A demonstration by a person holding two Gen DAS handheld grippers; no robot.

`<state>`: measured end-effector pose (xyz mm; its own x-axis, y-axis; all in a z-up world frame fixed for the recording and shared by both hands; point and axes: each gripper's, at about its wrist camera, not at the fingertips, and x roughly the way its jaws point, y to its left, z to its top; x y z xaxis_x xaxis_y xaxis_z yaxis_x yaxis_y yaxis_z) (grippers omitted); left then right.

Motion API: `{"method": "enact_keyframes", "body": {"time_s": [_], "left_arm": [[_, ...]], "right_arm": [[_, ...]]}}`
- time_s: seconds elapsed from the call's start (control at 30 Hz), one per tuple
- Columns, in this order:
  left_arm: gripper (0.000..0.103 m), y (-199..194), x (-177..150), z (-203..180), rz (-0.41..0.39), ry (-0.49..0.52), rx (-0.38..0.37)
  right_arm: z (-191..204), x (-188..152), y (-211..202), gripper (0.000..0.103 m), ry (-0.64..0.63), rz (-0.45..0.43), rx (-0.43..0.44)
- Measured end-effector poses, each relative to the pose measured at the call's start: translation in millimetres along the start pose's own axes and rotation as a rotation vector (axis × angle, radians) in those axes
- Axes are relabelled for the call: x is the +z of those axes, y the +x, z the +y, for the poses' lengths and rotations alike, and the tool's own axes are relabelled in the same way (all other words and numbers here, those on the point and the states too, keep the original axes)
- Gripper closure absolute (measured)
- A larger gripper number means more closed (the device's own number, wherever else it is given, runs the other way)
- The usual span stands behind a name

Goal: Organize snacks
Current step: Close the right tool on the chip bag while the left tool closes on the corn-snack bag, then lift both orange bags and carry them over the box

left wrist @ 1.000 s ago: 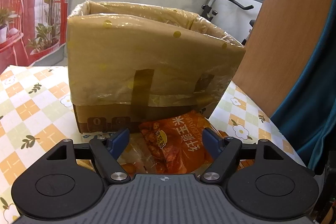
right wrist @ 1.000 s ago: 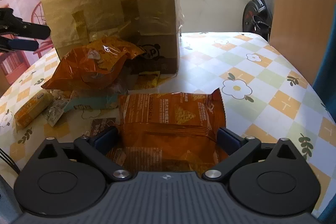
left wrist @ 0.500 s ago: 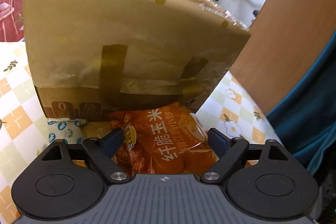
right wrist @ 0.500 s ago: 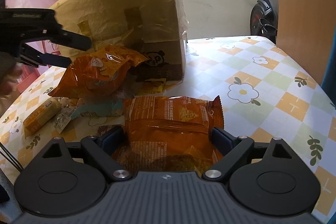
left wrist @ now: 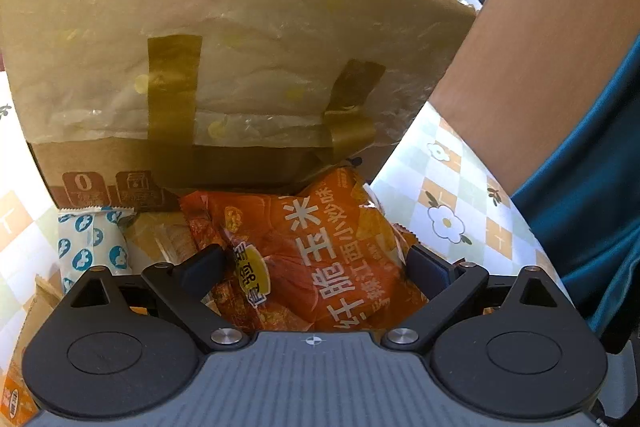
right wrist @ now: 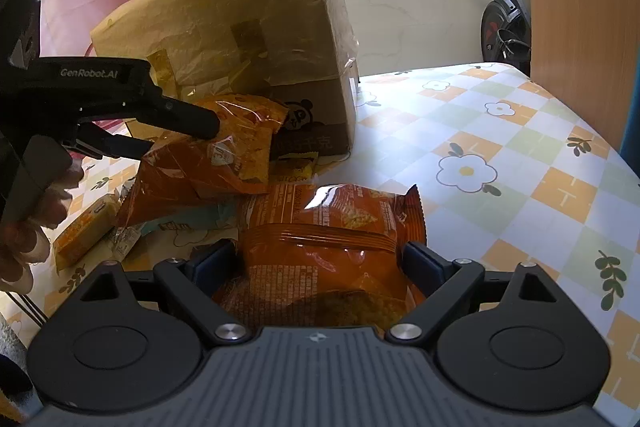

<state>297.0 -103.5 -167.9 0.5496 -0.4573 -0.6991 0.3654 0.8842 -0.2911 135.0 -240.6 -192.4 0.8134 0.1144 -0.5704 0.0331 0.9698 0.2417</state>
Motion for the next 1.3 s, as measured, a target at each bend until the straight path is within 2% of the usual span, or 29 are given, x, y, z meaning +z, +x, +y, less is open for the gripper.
{"method": "enact_keyframes", "body": {"time_s": [0.17,0.2,0.23,0.33,0.43,0.6,0.87,1.1,1.3], "left_arm": [[0.005,2.3,-4.1,4.1,-0.004,-0.021,-0.006],[0.008,1.7,-4.3,3.7,-0.006,-0.017,-0.008],[0.017,0.4,-4.6,2.6,-0.014,-0.006,-0.013],[0.03,-9.5,-5.0,-0.4,-0.042,0.034,-0.03],[0.035,-19.5,-8.0,-2.9,-0.061,0.057,-0.036],[0.036,-38.4,-17.2,-3.5,-0.088,0.062,-0.027],[0.036,-71.9,-25.1,8.4,-0.155,0.055,0.011],[0.036,-101.8,-27.5,24.5,-0.214,0.026,0.044],[0.035,-131.8,-18.3,30.2,-0.292,0.05,0.055]], "right_arm": [[-0.6,-0.4,-1.0,0.011,0.002,-0.002,0.001],[-0.4,-0.4,-0.9,0.011,0.002,-0.003,0.0],[0.1,-0.4,-0.9,0.011,0.001,-0.002,-0.001],[0.1,-0.3,-0.5,0.011,0.0,0.001,-0.002],[0.8,0.2,-1.2,0.011,-0.002,0.004,-0.007],[0.9,1.0,-3.9,0.013,0.01,0.009,-0.006],[3.7,5.6,-15.3,0.021,0.015,-0.008,-0.013],[11.9,18.4,-31.5,0.024,0.003,-0.053,-0.011],[17.4,44.4,-48.4,0.026,0.018,-0.119,0.015]]}}
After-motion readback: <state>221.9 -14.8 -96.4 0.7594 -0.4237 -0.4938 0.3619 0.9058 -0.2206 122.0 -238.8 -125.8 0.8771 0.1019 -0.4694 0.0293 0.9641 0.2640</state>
